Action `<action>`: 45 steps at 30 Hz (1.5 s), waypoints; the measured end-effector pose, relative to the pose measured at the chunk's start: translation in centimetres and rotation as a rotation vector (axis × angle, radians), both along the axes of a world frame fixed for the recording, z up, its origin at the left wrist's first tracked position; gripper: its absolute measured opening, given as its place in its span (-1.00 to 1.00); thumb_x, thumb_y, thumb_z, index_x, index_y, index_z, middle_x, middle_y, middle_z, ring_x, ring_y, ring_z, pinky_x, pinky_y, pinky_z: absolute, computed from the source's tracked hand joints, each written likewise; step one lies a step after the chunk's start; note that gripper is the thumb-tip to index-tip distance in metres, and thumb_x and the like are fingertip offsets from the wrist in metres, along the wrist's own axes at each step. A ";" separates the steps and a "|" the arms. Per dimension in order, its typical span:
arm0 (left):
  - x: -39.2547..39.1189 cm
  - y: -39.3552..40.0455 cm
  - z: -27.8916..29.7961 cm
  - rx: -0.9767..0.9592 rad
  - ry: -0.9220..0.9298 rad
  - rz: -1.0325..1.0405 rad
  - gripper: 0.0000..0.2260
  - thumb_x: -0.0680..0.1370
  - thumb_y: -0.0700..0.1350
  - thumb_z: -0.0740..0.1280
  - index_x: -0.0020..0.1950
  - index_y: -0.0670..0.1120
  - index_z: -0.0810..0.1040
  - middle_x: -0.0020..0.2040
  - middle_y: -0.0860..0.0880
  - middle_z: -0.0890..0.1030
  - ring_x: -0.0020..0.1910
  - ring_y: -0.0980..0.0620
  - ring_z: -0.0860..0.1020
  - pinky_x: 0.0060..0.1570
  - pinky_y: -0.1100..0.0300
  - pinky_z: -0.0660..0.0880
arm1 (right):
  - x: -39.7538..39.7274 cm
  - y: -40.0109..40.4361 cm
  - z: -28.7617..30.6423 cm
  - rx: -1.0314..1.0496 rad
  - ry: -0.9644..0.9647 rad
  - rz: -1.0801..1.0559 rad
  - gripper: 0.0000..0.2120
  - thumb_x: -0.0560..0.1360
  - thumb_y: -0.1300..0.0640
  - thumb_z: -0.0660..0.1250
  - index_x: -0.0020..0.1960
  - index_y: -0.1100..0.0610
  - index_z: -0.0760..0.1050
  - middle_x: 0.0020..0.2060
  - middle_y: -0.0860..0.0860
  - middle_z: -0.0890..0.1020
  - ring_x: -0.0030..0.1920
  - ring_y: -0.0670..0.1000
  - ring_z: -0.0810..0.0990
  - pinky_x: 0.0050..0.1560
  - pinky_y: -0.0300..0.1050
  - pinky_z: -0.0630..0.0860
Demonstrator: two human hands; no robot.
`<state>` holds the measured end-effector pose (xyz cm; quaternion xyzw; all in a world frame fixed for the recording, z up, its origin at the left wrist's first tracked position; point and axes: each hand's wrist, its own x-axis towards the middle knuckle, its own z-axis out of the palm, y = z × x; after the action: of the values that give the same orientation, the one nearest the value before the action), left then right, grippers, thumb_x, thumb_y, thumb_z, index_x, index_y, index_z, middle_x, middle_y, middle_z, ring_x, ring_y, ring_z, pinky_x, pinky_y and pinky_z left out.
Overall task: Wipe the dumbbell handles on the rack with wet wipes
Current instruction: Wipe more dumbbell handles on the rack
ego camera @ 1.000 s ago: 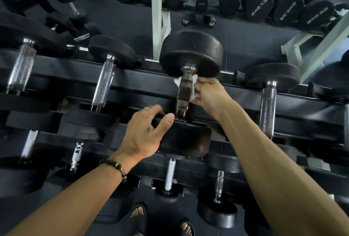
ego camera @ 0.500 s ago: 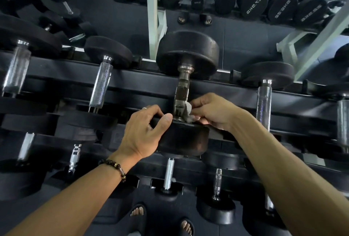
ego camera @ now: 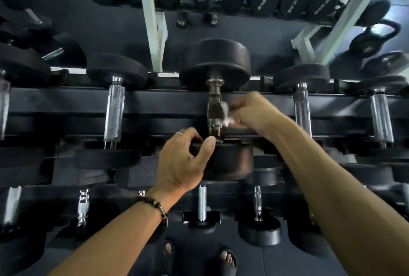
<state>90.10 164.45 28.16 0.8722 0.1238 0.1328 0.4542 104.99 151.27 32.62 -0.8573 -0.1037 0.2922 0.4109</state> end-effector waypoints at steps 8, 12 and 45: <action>0.0 0.1 0.1 0.010 0.018 -0.026 -0.59 0.47 0.31 0.10 -0.28 0.00 0.43 -0.36 0.08 0.48 -0.28 0.12 0.47 -0.29 0.17 0.39 | -2.0 -0.3 0.3 -0.177 -0.035 0.080 -0.82 0.43 0.34 0.33 -0.26 0.15 0.65 -0.40 0.02 0.61 -0.33 -0.05 0.52 -0.18 -0.07 0.49; 0.0 0.7 0.8 -0.083 0.103 -0.082 -0.63 0.48 0.31 0.13 -0.02 0.06 0.49 -0.22 0.16 0.57 -0.18 0.19 0.55 -0.20 0.25 0.44 | -4.8 -1.8 2.8 -0.029 -0.307 -0.001 -0.76 0.50 0.26 0.37 -0.06 -0.04 0.70 -0.26 -0.17 0.71 -0.24 -0.28 0.61 -0.15 -0.37 0.48; 9.6 3.4 2.1 -0.395 0.384 -0.015 -0.78 0.47 0.12 0.47 -0.20 -0.03 0.69 -0.26 0.01 0.68 -0.22 0.04 0.64 -0.06 0.11 0.61 | -11.2 1.4 -1.5 0.022 -0.479 -0.532 -0.70 0.51 0.07 0.12 0.05 0.06 0.61 -0.12 -0.10 0.67 -0.17 -0.10 0.59 -0.06 -0.07 0.54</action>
<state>99.74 167.84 30.22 0.7768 0.2250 -0.0652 0.5845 93.77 152.63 31.16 -0.8940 0.0266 -0.0355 0.4459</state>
